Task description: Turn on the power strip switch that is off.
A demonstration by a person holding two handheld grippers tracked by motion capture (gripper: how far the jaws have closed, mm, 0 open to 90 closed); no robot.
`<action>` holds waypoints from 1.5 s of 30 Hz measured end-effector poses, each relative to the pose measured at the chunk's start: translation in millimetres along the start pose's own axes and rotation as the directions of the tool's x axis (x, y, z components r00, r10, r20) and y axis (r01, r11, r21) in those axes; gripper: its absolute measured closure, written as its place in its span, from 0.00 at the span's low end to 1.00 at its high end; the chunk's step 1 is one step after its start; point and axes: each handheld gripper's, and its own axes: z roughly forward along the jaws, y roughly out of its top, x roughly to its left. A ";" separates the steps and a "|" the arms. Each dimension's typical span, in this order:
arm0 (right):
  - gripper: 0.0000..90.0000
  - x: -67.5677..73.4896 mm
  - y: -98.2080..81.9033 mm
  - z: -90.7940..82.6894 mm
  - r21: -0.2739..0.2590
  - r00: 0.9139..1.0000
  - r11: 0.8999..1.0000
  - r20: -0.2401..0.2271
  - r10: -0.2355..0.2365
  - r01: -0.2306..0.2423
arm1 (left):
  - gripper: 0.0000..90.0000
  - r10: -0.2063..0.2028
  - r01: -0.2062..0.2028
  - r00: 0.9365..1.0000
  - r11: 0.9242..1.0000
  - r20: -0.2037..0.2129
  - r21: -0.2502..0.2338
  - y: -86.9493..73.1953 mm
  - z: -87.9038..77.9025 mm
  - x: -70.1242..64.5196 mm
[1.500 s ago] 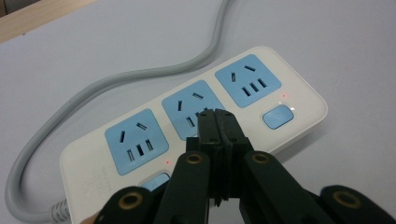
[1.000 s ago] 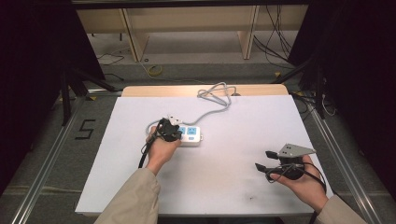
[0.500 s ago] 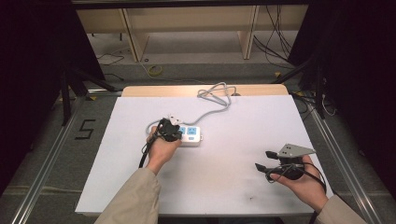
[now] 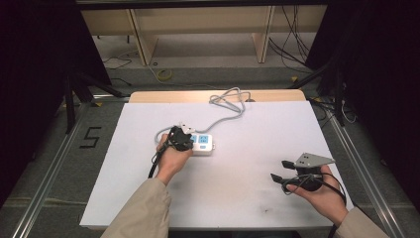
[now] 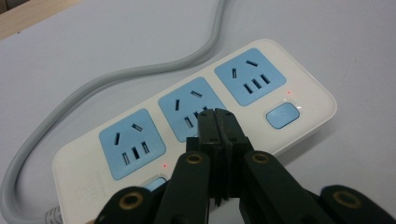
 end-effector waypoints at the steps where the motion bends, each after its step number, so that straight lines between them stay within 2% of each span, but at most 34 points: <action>1: 0.39 0.1 0.0 0.0 0.000 1.000 1.000 0.000 0.000 0.000 | 1.00 -0.003 0.003 1.000 1.000 0.004 0.000 0.0 0.1 0.7; 11: 0.39 0.8 0.0 0.4 0.002 1.000 1.000 -0.001 -0.001 0.001 | 1.00 -0.005 0.005 1.000 1.000 0.006 0.005 -0.2 0.1 -0.6; 30: 0.39 2.1 -0.2 1.3 0.007 1.000 1.000 -0.005 -0.001 0.001 | 1.00 0.014 -0.014 1.000 1.000 -0.015 0.023 1.9 0.7 -3.6; 45: 0.39 2.0 -0.4 1.4 0.008 1.000 1.000 -0.007 -0.002 0.002 | 1.00 -0.006 0.007 1.000 0.999 -0.017 0.045 4.8 1.4 -3.5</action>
